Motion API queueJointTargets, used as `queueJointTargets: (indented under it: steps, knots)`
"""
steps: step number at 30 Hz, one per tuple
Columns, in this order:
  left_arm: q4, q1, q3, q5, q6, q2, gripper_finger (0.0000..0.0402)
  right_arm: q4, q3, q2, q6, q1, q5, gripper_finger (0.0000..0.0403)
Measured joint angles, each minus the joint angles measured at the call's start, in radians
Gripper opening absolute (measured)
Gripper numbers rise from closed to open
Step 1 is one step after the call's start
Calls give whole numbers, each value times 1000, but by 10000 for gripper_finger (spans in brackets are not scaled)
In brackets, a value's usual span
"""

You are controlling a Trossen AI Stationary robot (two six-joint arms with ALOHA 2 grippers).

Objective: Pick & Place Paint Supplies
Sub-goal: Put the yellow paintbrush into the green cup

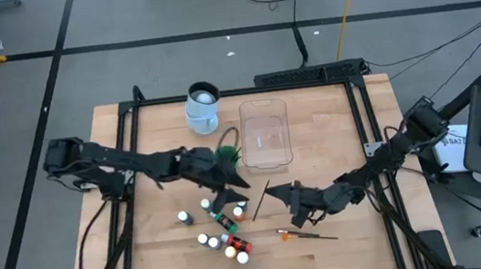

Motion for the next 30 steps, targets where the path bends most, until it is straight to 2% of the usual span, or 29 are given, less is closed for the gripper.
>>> queueJointTargets:
  steps: [6,9,16,25,30]
  knots:
    - [-6,-13,98,93,22,98,212,23,0,67,-102,22,10,0]
    - [-1,-17,128,94,17,134,212,84,0,110,-144,31,46,0]
    - [-18,-13,189,96,10,234,211,129,14,163,-172,23,46,0]
    - [-13,-13,210,104,40,256,211,142,26,162,-163,16,47,0]
    - [-18,-13,210,149,42,255,206,129,26,162,-163,33,56,0]
